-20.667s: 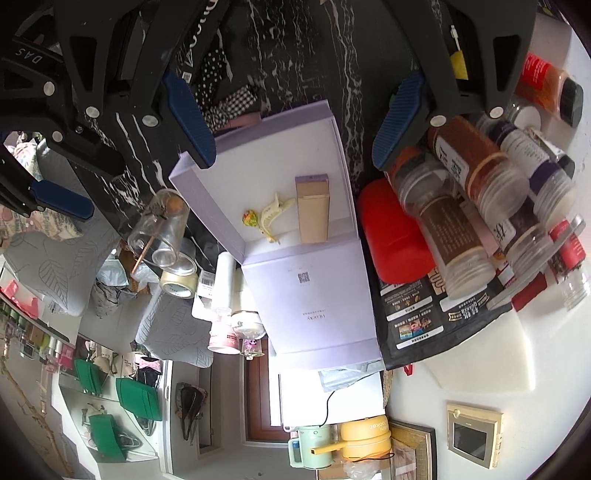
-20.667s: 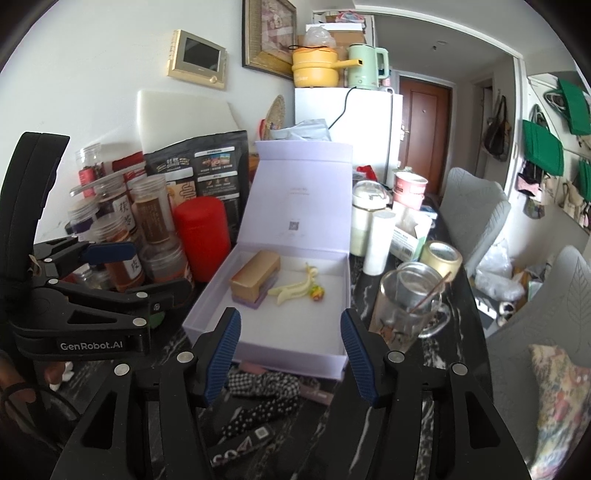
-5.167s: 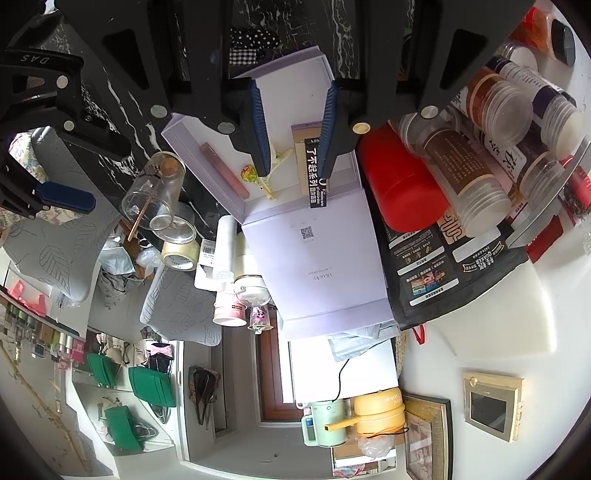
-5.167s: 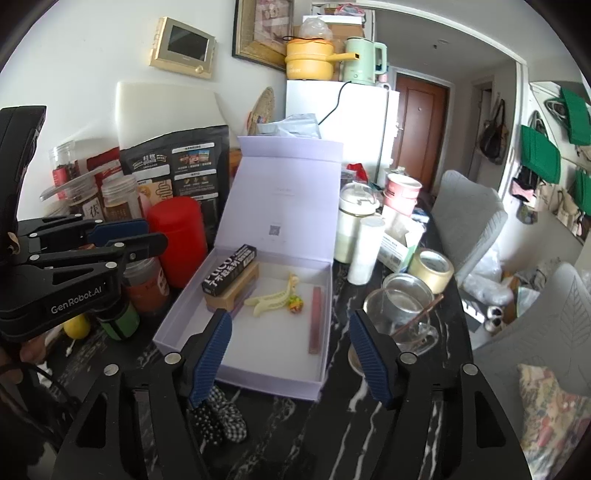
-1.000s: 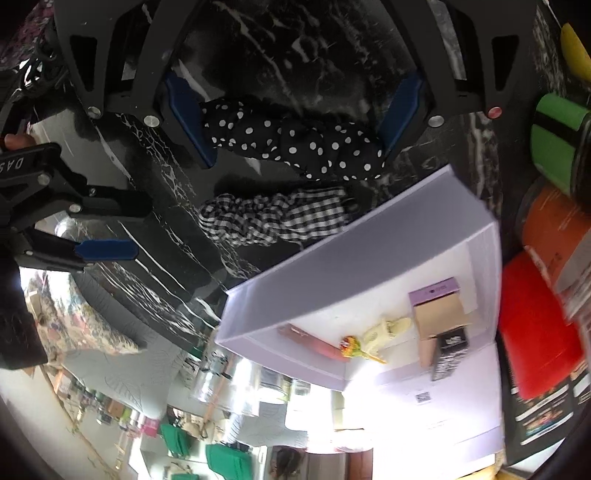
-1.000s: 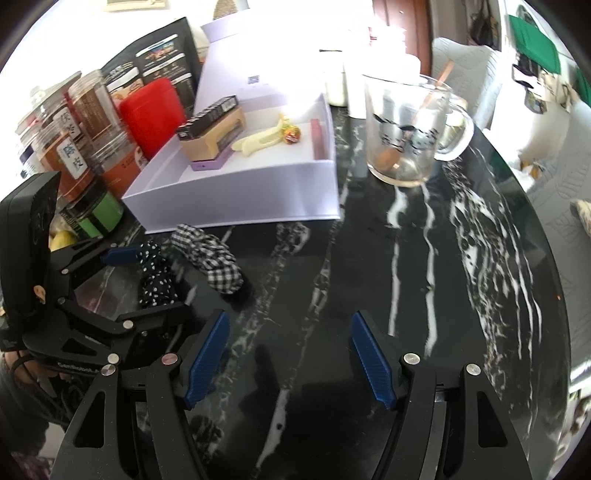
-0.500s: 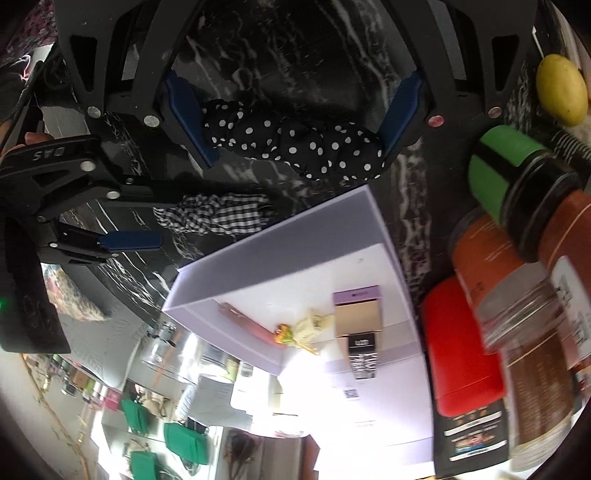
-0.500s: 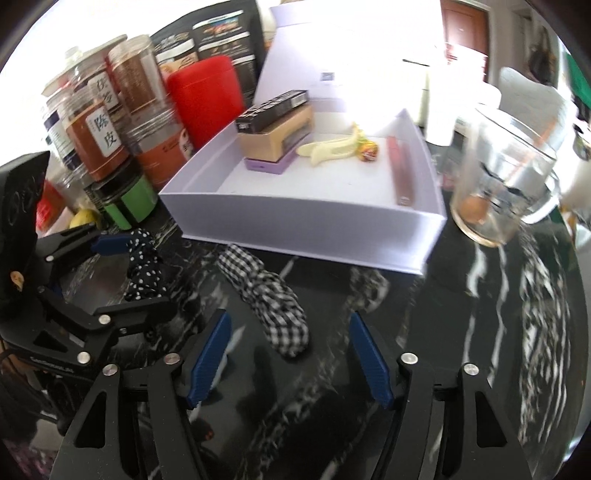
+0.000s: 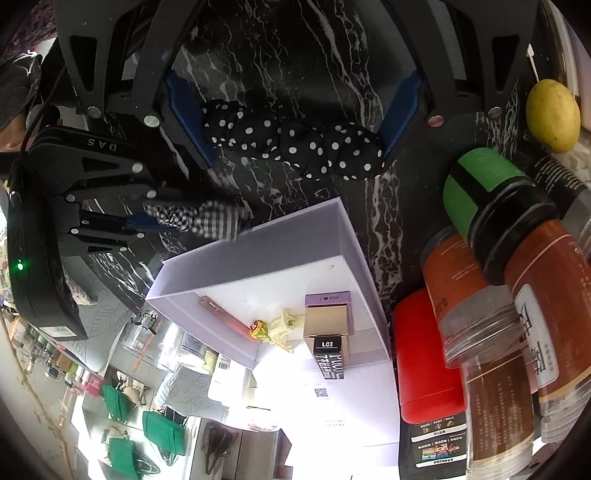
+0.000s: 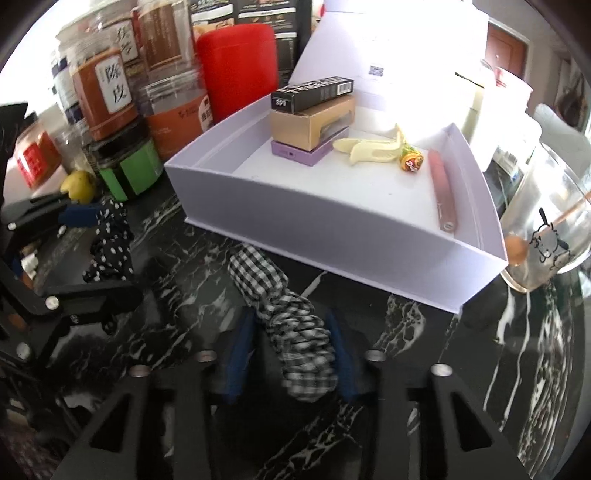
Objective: Organize rigid objects
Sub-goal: 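Grasp the polka-dot scrunchie with the left tool while the right grasps the gingham scrunchie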
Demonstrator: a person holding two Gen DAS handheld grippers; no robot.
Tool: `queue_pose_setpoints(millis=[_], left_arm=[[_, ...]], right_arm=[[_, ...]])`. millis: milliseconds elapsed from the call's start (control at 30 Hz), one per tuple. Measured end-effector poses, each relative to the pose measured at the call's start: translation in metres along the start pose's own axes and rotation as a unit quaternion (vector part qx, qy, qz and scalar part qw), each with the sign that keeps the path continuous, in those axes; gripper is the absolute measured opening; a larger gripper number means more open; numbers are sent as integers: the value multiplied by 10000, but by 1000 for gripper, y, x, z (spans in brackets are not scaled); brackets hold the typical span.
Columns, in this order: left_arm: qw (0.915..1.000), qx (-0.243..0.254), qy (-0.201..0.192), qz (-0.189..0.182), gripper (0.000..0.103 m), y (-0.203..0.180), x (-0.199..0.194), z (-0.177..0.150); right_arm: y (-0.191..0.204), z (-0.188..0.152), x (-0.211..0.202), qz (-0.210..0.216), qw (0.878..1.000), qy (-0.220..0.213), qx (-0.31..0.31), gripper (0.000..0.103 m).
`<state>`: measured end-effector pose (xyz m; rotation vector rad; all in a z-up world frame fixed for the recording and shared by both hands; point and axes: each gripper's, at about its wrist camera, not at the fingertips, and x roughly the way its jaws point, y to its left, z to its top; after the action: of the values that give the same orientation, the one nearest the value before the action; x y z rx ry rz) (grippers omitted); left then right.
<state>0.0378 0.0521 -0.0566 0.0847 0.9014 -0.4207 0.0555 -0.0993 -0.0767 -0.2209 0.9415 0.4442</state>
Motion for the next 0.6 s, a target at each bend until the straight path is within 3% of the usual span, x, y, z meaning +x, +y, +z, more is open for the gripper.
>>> queue_pose_setpoints(millis=[600], left_arm=[[9997,123,-177,-79,86,-21,-20,-12]], right_arm=[[11,-37,-49,75,9991,-232,350,22]])
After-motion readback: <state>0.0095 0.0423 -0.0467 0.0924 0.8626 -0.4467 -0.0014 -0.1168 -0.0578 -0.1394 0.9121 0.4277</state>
